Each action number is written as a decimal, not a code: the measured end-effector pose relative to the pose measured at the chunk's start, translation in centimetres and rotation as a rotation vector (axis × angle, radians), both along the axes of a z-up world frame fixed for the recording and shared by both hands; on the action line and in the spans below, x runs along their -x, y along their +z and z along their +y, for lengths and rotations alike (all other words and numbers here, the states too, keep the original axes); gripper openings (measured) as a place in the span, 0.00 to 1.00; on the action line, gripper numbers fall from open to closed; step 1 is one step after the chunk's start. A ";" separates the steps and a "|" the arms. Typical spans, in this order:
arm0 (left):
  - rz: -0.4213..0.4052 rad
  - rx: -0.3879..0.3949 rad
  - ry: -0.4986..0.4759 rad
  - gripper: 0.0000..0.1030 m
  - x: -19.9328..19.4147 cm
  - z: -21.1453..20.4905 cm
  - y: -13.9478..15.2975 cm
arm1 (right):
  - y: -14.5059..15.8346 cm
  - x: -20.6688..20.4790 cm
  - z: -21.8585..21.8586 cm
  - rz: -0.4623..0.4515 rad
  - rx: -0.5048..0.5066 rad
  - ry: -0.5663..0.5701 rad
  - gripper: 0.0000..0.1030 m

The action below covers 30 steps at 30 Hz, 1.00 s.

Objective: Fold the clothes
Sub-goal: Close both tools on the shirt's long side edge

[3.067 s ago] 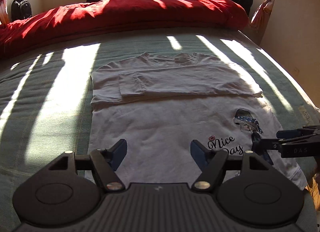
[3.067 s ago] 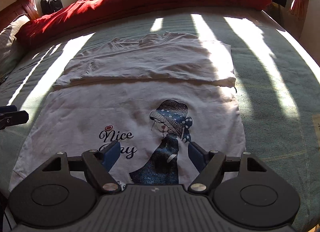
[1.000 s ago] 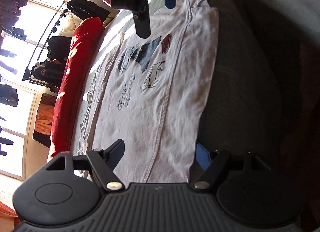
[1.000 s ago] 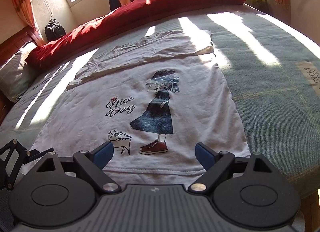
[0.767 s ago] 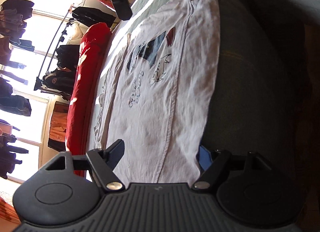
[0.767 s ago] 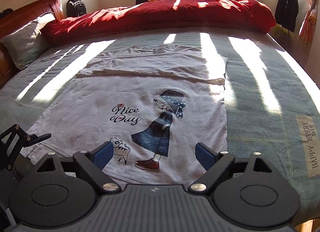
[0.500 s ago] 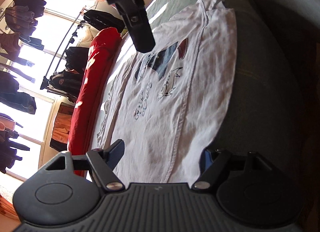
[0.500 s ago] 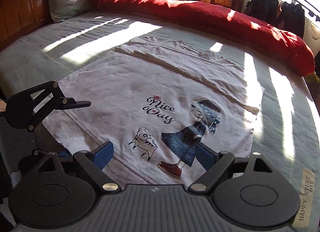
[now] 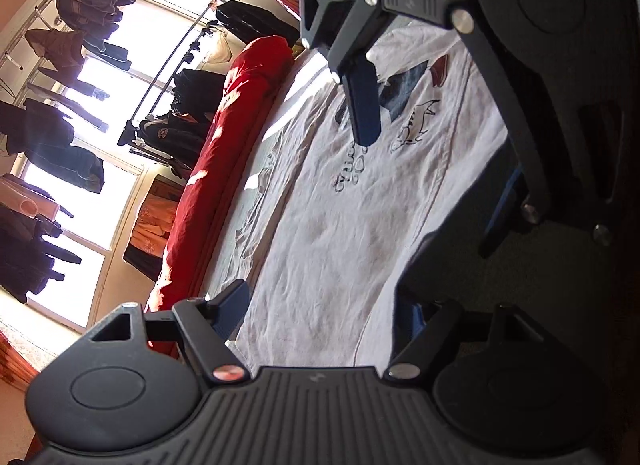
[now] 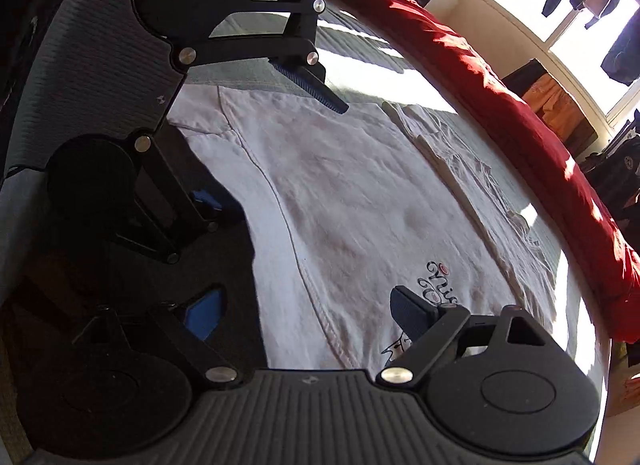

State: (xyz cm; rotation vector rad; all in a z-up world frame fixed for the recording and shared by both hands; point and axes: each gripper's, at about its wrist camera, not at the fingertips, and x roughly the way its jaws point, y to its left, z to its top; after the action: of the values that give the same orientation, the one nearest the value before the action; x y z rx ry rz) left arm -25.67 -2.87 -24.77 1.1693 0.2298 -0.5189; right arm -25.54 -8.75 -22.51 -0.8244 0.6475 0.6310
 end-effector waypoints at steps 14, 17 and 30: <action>0.008 -0.068 0.035 0.75 0.2 3.1 -1.8 | -2.9 0.2 -5.2 -0.180 0.318 -0.114 0.89; 0.015 -0.064 0.049 0.75 0.3 3.5 -1.7 | -3.1 0.3 -6.6 -0.184 0.354 -0.139 0.89; 0.023 -0.099 0.025 0.35 0.2 2.8 -1.7 | -3.4 1.6 -4.2 -0.202 0.331 -0.119 0.89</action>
State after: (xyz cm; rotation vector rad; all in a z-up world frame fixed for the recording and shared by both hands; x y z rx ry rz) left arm -25.83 -0.06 -26.44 1.2559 0.2921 -0.5038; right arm -27.10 -12.99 -25.86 -1.1326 0.6191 0.3299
